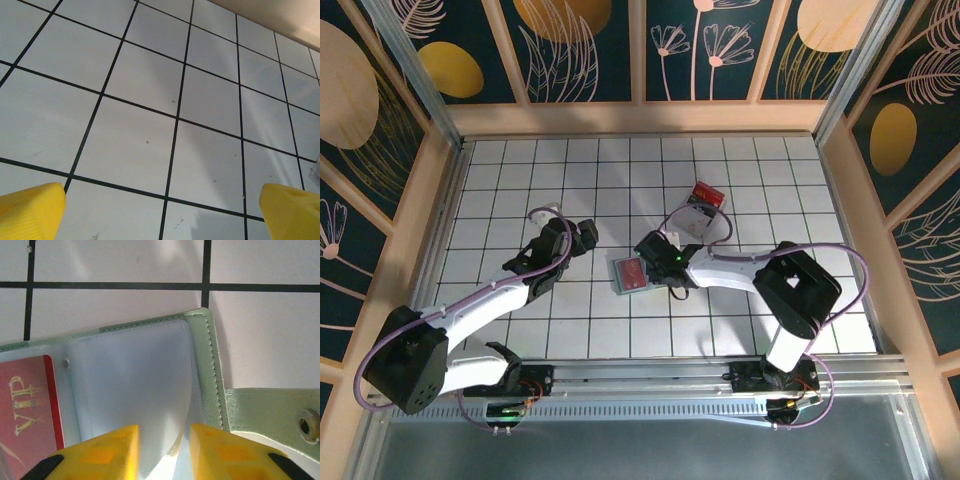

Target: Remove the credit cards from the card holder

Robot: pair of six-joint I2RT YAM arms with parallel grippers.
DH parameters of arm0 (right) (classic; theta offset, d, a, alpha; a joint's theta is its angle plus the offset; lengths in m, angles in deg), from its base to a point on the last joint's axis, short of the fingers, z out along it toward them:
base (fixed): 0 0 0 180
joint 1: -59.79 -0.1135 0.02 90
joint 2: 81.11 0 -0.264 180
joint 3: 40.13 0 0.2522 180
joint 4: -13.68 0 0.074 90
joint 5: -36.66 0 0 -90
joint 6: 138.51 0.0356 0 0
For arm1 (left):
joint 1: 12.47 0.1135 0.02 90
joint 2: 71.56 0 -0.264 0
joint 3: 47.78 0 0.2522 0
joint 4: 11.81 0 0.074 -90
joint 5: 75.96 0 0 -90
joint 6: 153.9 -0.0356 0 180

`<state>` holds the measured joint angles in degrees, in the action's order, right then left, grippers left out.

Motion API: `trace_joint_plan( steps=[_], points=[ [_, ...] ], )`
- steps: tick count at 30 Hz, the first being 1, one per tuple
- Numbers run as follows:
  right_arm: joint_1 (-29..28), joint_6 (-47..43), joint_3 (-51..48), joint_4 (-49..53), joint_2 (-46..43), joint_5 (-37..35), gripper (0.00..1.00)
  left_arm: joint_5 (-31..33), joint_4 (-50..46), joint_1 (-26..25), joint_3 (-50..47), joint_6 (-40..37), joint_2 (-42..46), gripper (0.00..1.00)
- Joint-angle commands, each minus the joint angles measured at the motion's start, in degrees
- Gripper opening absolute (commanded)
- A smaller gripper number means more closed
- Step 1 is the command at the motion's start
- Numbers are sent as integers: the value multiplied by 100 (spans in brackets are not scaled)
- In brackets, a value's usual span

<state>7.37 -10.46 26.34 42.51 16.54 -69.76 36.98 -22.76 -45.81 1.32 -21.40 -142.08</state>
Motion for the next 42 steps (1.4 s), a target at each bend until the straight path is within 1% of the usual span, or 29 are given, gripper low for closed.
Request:
trace_joint_plan(
  steps=[1,5,6,9,13,15,16,17,21,23,24,26,28,30,33,34,36,42],
  points=[
    [4,-31,-13,58,-364,-130,37,-27,7,-33,124,12,-5,99],
    [4,165,9,322,-722,-482,37,4,-130,-74,97,-70,45,99],
    [0,217,-11,371,-851,-593,39,47,-177,-93,91,-86,55,99],
    [-3,313,-151,312,-1310,-890,55,120,-261,-159,54,-110,78,99],
    [28,176,-446,-143,-1991,-1047,66,65,-281,-321,1,-74,35,99],
    [114,55,-539,-334,-2229,-945,74,16,-306,-437,-25,-27,-34,99],
    [171,-3,-556,-407,-2311,-830,75,1,-335,-530,-26,2,-93,99],
    [216,-43,-575,-467,-2371,-729,74,-20,-371,-619,-26,31,-155,99],
    [411,-221,-708,-792,-2478,-137,59,-29,-567,-1069,30,126,-509,99],
    [500,-311,-781,-1000,-2488,230,57,0,-685,-1281,99,158,-727,99],
    [530,-371,-797,-1091,-2473,438,53,4,-751,-1371,130,193,-835,99],
    [582,-507,-790,-1218,-2407,777,46,-45,-815,-1451,132,288,-990,99],
    [605,-643,-756,-1295,-2300,1072,42,-134,-817,-1453,97,380,-1084,99],
    [647,-589,-739,-1305,-2173,1165,41,-160,-810,-1453,92,382,-1178,99],
    [835,-364,-762,-1375,-1965,1519,41,-182,-771,-1453,109,373,-1367,99],
    [901,-295,-754,-1412,-1883,1817,40,-185,-771,-1454,136,374,-1446,99],
    [936,-279,-728,-1471,-1751,2053,39,-199,-774,-1455,192,373,-1595,99],
    [940,-249,-622,-1405,-1372,2388,38,-201,-766,-1446,240,452,-1849,99]
  ],
)
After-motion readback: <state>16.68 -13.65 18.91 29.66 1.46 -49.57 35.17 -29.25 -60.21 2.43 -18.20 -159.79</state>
